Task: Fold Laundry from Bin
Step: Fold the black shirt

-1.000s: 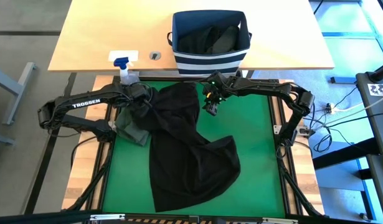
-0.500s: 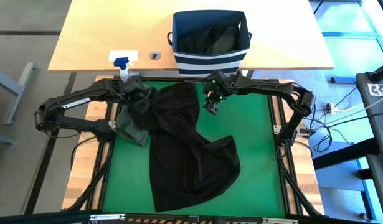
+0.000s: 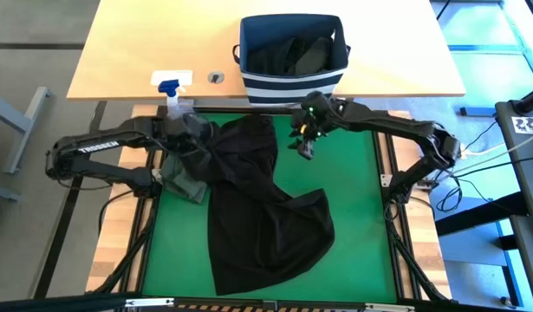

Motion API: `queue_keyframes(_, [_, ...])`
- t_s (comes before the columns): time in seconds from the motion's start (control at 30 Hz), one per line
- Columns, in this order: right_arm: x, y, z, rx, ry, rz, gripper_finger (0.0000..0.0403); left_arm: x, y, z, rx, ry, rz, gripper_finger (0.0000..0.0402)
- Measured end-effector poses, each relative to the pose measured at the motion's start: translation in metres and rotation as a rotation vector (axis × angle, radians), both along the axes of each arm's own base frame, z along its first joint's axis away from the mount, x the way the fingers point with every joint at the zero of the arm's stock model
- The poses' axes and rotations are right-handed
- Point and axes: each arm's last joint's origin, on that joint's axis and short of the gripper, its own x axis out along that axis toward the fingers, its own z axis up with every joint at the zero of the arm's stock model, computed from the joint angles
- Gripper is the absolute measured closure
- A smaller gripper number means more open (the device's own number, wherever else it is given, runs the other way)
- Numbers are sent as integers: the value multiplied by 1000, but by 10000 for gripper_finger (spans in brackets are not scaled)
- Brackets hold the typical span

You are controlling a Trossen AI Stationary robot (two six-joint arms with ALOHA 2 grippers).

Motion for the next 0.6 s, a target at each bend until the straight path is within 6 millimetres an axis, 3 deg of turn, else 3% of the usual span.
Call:
queue_keyframes(0.33, [-3, 89, -9, 172, 281, 143, 180, 20, -34, -31, -33, -76, -264, 211])
queue_keyframes(0.47, [-6, 119, -20, 198, 396, 83, 180, 21, -51, -31, -42, -75, -360, 211])
queue_keyframes(0.6, [-15, 136, -43, 181, 512, -36, 180, 21, -67, -31, -48, -74, -442, 211])
